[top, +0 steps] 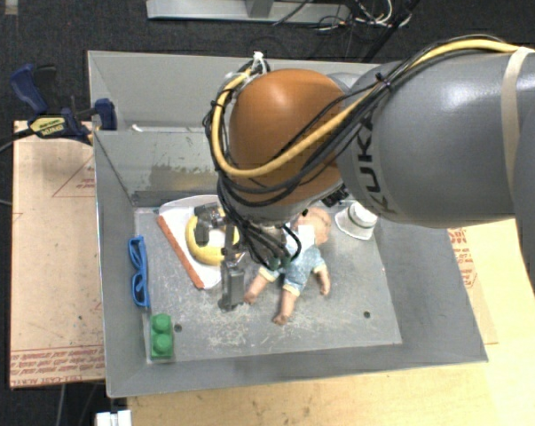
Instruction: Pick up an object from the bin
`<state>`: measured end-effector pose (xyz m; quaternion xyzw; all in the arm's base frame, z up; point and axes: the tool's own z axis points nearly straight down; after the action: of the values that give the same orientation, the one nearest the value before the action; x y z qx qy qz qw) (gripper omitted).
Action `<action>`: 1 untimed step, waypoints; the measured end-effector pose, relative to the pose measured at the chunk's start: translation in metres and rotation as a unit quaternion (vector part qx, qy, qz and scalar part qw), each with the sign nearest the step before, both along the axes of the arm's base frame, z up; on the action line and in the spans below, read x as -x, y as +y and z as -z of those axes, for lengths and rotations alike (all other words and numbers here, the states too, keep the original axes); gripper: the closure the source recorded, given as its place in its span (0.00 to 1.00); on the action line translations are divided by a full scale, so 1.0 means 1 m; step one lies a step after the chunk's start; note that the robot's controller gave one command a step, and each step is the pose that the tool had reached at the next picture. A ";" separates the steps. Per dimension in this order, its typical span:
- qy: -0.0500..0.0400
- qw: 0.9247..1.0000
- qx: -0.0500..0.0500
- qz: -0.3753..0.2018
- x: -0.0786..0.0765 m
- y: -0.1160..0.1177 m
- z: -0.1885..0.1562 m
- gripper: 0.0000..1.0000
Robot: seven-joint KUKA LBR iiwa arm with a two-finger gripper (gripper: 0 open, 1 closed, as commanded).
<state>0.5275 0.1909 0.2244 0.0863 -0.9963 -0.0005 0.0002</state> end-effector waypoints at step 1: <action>-0.001 0.994 -0.001 -0.108 -0.010 -0.009 -0.005 0.00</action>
Offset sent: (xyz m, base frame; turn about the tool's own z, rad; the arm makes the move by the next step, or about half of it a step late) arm -0.0154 -0.0210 -0.0760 -0.1456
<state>0.5373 0.1820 0.2294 0.1937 -0.9811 -0.0012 -0.0008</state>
